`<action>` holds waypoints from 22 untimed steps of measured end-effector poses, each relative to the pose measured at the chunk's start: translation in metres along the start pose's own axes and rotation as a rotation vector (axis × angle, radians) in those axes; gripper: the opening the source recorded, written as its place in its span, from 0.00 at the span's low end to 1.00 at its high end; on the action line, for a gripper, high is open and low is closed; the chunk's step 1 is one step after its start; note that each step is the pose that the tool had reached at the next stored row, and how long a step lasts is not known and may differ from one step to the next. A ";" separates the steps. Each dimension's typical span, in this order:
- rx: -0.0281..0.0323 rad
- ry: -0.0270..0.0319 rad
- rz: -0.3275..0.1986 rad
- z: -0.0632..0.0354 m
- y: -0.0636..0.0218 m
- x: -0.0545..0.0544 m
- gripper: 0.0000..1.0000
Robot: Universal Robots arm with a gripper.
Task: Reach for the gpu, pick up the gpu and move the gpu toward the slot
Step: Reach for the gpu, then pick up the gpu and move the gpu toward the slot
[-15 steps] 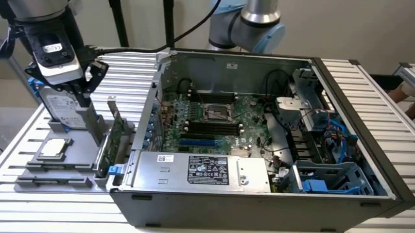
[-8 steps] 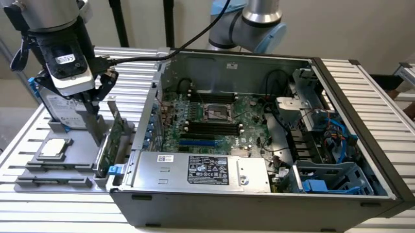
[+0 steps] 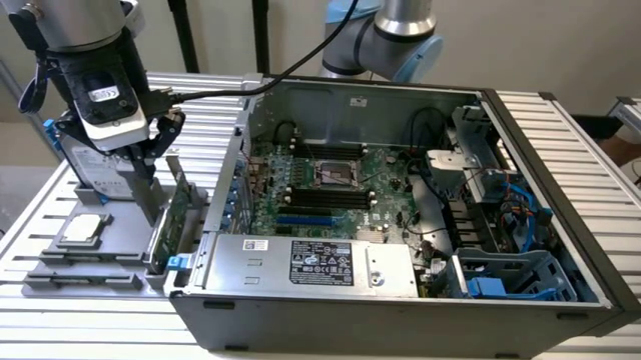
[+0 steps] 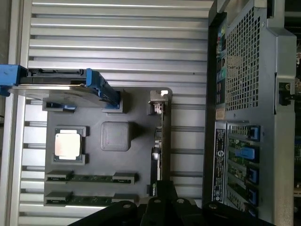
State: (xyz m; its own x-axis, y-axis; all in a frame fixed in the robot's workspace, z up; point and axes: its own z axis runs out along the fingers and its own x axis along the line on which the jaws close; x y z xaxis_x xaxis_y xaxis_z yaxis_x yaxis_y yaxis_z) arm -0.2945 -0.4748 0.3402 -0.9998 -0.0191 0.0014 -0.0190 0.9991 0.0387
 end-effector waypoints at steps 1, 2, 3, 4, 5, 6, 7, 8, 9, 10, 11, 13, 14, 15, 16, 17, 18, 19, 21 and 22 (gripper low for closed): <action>0.0000 0.0001 0.000 0.0000 0.0000 0.000 0.11; 0.0000 0.0000 0.000 0.0000 0.0000 0.000 0.11; 0.0000 0.0000 0.000 0.0000 0.0000 0.000 0.11; -0.0001 0.0000 0.000 0.0000 0.0000 0.000 0.11; 0.0000 0.0000 0.000 0.0000 0.0000 0.000 0.11; 0.0000 0.0000 0.000 0.0000 0.0000 0.000 0.11; 0.0000 0.0000 0.000 0.0000 0.0000 0.000 0.11; 0.0000 0.0000 0.000 0.0000 0.0000 0.000 0.11; 0.0000 0.0000 0.000 0.0000 0.0000 0.000 0.11; 0.0000 0.0000 0.000 0.0000 0.0000 0.000 0.11; 0.0000 0.0000 0.000 0.0000 0.0000 0.000 0.11; 0.0000 0.0000 0.000 0.0000 0.0000 0.000 0.18; 0.0000 0.0000 0.000 0.0000 0.0000 0.000 0.18; 0.0000 0.0000 0.000 0.0000 0.0000 0.000 0.24; 0.0000 0.0000 0.000 0.0000 0.0000 0.000 0.30; 0.0000 0.0000 0.000 0.0000 0.0000 0.000 0.30; 0.0001 0.0001 0.000 0.0000 0.0000 0.000 0.36; 0.0000 0.0001 0.000 0.0000 0.0000 0.000 0.42; 0.0001 0.0001 0.000 0.0000 0.0000 0.000 0.48; 0.0001 0.0001 0.000 0.0000 0.0000 0.000 0.48</action>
State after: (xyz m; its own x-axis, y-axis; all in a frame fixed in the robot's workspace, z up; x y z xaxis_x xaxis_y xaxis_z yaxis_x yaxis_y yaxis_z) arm -0.2946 -0.4748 0.3402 -0.9998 -0.0191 0.0015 -0.0190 0.9991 0.0386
